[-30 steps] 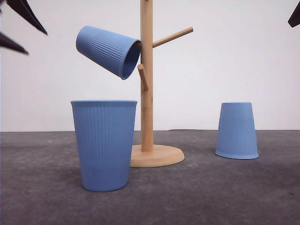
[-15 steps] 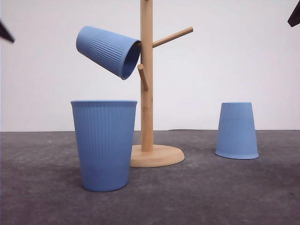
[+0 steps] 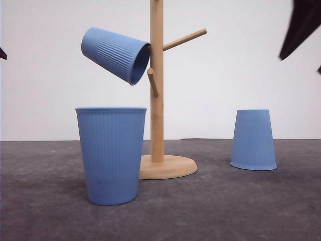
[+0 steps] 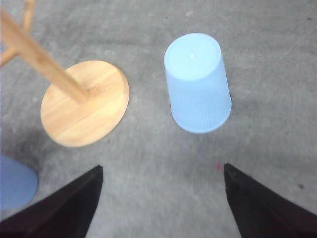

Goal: Place three cups

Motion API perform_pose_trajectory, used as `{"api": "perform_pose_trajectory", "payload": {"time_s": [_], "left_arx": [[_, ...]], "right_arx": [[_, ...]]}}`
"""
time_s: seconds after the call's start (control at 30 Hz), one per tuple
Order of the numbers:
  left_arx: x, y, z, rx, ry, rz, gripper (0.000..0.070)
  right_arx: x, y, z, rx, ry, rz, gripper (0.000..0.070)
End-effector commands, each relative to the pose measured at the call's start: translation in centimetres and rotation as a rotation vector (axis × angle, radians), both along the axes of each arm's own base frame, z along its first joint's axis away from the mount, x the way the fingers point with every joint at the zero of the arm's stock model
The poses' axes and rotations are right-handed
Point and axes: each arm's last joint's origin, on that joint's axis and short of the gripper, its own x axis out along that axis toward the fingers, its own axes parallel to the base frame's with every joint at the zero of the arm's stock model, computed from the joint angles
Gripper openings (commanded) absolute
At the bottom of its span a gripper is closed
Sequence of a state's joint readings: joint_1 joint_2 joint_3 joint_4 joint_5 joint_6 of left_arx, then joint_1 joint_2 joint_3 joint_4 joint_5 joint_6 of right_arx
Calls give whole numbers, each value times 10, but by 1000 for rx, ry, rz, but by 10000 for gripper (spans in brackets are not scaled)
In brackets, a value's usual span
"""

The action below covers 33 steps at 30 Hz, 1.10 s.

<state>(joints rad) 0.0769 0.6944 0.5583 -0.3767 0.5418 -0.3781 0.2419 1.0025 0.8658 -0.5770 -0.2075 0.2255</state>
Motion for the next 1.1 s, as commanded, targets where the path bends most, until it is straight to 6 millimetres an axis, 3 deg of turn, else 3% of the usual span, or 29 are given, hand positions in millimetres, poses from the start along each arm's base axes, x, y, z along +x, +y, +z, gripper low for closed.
{"api": "perform_pose_trajectory", "payload": {"time_s": [0.0, 0.13, 0.3, 0.47, 0.63, 0.77, 1.07], "left_arx": [[1, 0, 4, -5, -12, -2, 352], [1, 0, 4, -5, -12, -2, 352], [1, 0, 4, -5, -12, -2, 352], [1, 0, 4, -5, -13, -2, 352], [1, 0, 4, -5, -14, -1, 352], [1, 0, 4, -5, -14, -1, 352], [1, 0, 4, -4, -14, -1, 352]], "right_arx": [[20, 5, 4, -6, 11, 10, 522], [59, 15, 3, -38, 35, 32, 633], [102, 25, -11, -49, 30, 38, 636], [131, 31, -43, -59, 55, 27, 636], [145, 33, -72, -106, 110, -5, 634], [149, 34, -81, -112, 133, -2, 632], [143, 33, -61, -105, 57, 25, 632]]}}
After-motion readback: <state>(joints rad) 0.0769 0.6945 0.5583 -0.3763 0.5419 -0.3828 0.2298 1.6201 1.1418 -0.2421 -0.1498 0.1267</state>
